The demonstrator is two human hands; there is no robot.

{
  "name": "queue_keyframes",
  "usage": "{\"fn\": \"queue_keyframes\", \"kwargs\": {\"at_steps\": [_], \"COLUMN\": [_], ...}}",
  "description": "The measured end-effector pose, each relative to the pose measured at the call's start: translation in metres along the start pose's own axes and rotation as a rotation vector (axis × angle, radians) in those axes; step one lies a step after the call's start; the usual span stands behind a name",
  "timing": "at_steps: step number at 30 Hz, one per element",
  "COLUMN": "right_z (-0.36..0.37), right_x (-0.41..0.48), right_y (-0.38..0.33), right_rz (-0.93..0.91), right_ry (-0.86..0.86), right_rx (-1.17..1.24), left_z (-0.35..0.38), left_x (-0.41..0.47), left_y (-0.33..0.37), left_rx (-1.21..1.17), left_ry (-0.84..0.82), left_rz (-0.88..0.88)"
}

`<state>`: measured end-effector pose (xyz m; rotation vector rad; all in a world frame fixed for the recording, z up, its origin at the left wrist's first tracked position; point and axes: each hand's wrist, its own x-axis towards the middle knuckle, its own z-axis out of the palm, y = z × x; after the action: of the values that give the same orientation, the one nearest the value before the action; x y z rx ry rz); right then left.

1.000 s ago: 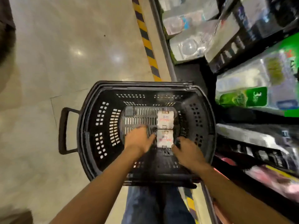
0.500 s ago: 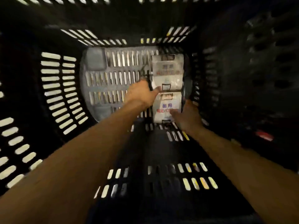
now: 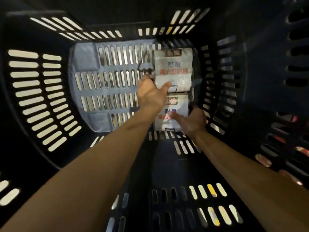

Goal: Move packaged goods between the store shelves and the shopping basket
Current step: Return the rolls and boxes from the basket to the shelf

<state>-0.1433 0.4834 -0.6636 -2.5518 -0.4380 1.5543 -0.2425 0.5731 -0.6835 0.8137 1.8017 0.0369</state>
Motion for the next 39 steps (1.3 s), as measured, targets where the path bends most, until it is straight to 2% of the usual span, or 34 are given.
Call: {"fn": "queue_keyframes", "kwargs": {"at_steps": [6, 9, 11, 17, 22, 30, 33, 39], "right_z": [0.008, 0.000, -0.010, -0.048, -0.093, -0.179, -0.209, -0.260], "right_x": [-0.016, -0.023, -0.030, -0.076, -0.134, -0.243, -0.292, -0.379], "right_y": [-0.005, -0.009, -0.011, -0.035, -0.072, -0.153, -0.175, -0.191], "right_rz": [-0.082, -0.081, -0.075, -0.067, -0.106, -0.200, -0.249, -0.373], "right_ry": [0.024, 0.040, 0.031, 0.001, -0.021, 0.020, 0.027, -0.091], "right_rx": [-0.067, -0.088, -0.116, -0.170, -0.198, 0.039, 0.144, 0.294], "left_z": [0.010, -0.001, -0.016, -0.080, -0.153, -0.251, -0.281, -0.325], "left_x": [-0.015, -0.019, -0.025, -0.060, -0.126, -0.270, -0.321, -0.426], "left_y": [0.013, 0.023, 0.026, 0.041, 0.066, 0.116, 0.135, 0.171], "left_rx": [-0.034, -0.160, -0.187, -0.322, -0.437, -0.523, -0.507, -0.542], "left_ry": [0.027, -0.015, -0.029, 0.062, 0.051, 0.064, 0.077, 0.087], "left_rz": [0.027, -0.027, -0.053, -0.120, -0.168, -0.119, -0.043, 0.105]}}
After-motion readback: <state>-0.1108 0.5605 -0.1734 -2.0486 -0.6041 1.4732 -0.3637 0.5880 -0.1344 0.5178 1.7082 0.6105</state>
